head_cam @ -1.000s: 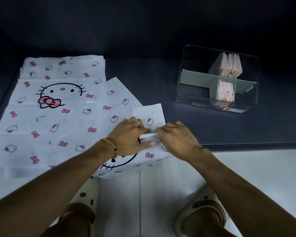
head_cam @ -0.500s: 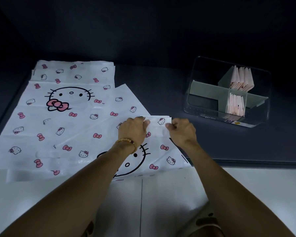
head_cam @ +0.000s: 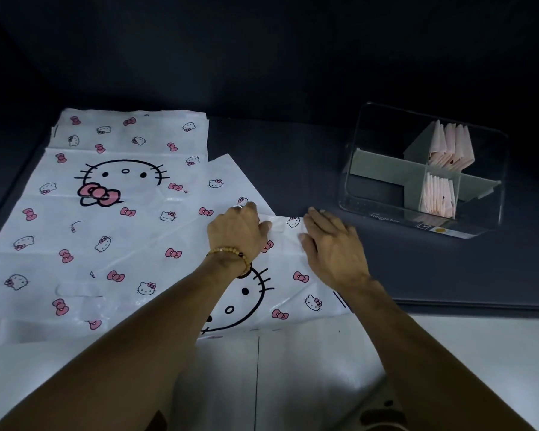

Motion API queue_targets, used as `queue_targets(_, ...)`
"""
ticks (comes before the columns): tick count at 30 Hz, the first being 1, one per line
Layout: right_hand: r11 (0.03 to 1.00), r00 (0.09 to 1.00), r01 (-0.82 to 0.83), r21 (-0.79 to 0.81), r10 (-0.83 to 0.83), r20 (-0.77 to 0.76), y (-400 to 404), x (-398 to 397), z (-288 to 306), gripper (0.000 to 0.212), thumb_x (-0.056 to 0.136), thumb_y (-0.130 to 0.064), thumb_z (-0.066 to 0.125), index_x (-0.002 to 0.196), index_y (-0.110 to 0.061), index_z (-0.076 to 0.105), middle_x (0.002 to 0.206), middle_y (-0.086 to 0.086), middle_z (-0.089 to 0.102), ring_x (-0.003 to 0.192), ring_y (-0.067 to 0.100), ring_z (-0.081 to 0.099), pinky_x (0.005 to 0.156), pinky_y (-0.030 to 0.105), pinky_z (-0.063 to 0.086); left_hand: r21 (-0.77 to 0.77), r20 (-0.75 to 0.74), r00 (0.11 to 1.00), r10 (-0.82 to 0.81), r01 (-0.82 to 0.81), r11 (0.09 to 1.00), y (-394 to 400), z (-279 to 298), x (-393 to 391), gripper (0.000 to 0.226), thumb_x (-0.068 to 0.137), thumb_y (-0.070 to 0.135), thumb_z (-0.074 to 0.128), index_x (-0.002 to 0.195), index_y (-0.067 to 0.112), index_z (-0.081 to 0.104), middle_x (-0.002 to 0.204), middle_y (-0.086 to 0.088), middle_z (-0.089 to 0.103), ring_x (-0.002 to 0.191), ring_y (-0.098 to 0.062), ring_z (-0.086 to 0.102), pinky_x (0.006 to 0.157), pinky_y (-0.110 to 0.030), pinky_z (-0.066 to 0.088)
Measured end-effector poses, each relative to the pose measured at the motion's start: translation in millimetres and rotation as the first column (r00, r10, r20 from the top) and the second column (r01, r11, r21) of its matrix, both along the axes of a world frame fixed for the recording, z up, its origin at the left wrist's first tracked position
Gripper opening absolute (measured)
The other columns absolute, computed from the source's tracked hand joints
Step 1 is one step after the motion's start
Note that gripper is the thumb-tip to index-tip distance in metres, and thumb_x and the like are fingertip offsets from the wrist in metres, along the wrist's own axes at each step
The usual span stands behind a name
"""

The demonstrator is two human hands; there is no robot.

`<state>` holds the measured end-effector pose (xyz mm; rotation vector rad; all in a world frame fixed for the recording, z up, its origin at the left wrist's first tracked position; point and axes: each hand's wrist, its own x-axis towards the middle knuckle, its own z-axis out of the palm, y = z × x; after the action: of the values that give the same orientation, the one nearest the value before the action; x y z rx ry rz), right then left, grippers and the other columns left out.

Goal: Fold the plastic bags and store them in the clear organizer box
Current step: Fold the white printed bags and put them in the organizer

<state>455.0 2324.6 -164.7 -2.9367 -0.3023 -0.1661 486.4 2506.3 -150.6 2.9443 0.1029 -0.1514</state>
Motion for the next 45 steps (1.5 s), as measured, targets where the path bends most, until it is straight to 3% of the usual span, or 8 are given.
queue_targets(7,1.0,0.984,-0.022,-0.009,0.02,-0.174,-6.3,-7.0,-16.6,0.05,0.103,-0.034,0.024,0.151,-0.017,0.024,0.159,-0.003,0.017,0.147,0.013,0.009,0.119,0.034,-0.001,0.062,0.142,0.763,-0.631,0.629,0.775,-36.5,-5.8,-9.8,0.052,0.089,0.01,0.026,0.138,0.004,0.043,0.144,-0.012,0.043,0.137,-0.025,0.033,0.117,-0.033,0.01)
queue_targets(16,0.997,0.98,-0.043,-0.057,0.031,-0.198,-10.3,-7.6,-18.1,0.053,0.103,-0.035,0.017,0.152,-0.017,0.009,0.16,-0.005,0.006,0.142,0.003,-0.008,0.118,0.03,-0.007,-0.064,0.269,0.786,-0.556,0.591,0.804,-23.4,-25.3,-15.2,0.053,0.078,-0.011,0.051,0.13,-0.001,0.053,0.135,-0.014,0.053,0.128,-0.026,0.049,0.108,-0.033,0.034)
queue_targets(21,0.999,0.984,-0.031,-0.041,0.023,-0.175,-9.9,-7.8,-19.4,0.051,0.103,-0.033,0.02,0.152,-0.016,0.016,0.16,-0.004,0.012,0.144,0.004,-0.002,0.117,0.029,-0.006,-0.064,0.176,0.82,-0.545,0.562,0.825,23.9,-29.9,-9.4,0.052,0.096,0.009,0.044,0.146,0.015,0.031,0.153,0.002,0.03,0.142,-0.01,0.023,0.115,-0.019,0.011)
queue_targets(27,0.999,0.988,-0.024,-0.032,0.019,-0.156,-7.6,-9.2,-19.1,0.053,0.102,-0.035,0.017,0.151,-0.015,0.018,0.159,-0.003,0.014,0.146,0.008,0.003,0.117,0.031,-0.005,-0.172,0.227,0.867,-0.444,0.485,0.858,38.2,-14.1,-6.0,0.037,0.096,0.021,0.046,0.133,0.016,0.052,0.131,-0.006,0.058,0.128,-0.017,0.043,0.106,-0.031,0.029)
queue_targets(32,0.999,0.991,-0.008,-0.041,0.003,-0.137,-5.5,-11.5,-19.4,0.052,0.104,-0.033,0.02,0.151,-0.011,0.019,0.159,0.003,0.016,0.147,0.015,0.009,0.118,0.032,-0.002,-0.106,-0.013,0.914,-0.406,0.403,0.909,3.2,4.4,14.6,0.042,0.088,0.045,0.055,0.117,0.015,0.053,0.114,-0.007,0.057,0.112,-0.025,0.044,0.092,-0.036,0.034)
queue_targets(38,0.999,0.987,0.03,-0.031,-0.035,-0.155,-4.2,-11.9,-21.4,0.057,0.102,-0.039,0.011,0.152,-0.011,0.013,0.16,0.003,0.011,0.148,0.015,0.004,0.117,0.028,-0.006,-0.046,-0.201,0.857,-0.474,0.475,0.879,-11.1,13.6,28.4,0.039,0.091,0.038,0.053,0.119,0.012,0.051,0.121,-0.012,0.051,0.117,-0.029,0.042,0.099,-0.04,0.033)
queue_targets(42,0.986,0.976,0.102,0.133,-0.073,-0.204,-2.6,-12.6,-11.7,0.058,0.102,-0.039,0.018,0.152,-0.011,0.012,0.161,0.002,0.009,0.148,0.013,0.0,0.118,0.026,-0.005,-0.247,-0.159,0.867,-0.472,0.428,0.869,-7.7,21.7,20.9,0.022,0.096,0.03,0.049,0.111,0.015,0.048,0.109,-0.009,0.061,0.106,-0.027,0.051,0.095,-0.038,0.036)
queue_targets(45,0.858,0.967,0.237,0.456,-0.162,-0.197,0.2,-14.3,12.5,0.047,0.101,-0.033,0.034,0.143,-0.011,0.04,0.153,0.003,0.032,0.145,0.015,0.019,0.119,0.034,0.019,-0.619,-0.126,0.893,-0.431,0.269,0.738,-2.7,40.2,19.4,0.009,0.094,0.024,0.056,0.095,0.02,0.048,0.09,0.002,0.063,0.085,-0.019,0.061,0.071,-0.026,0.046)
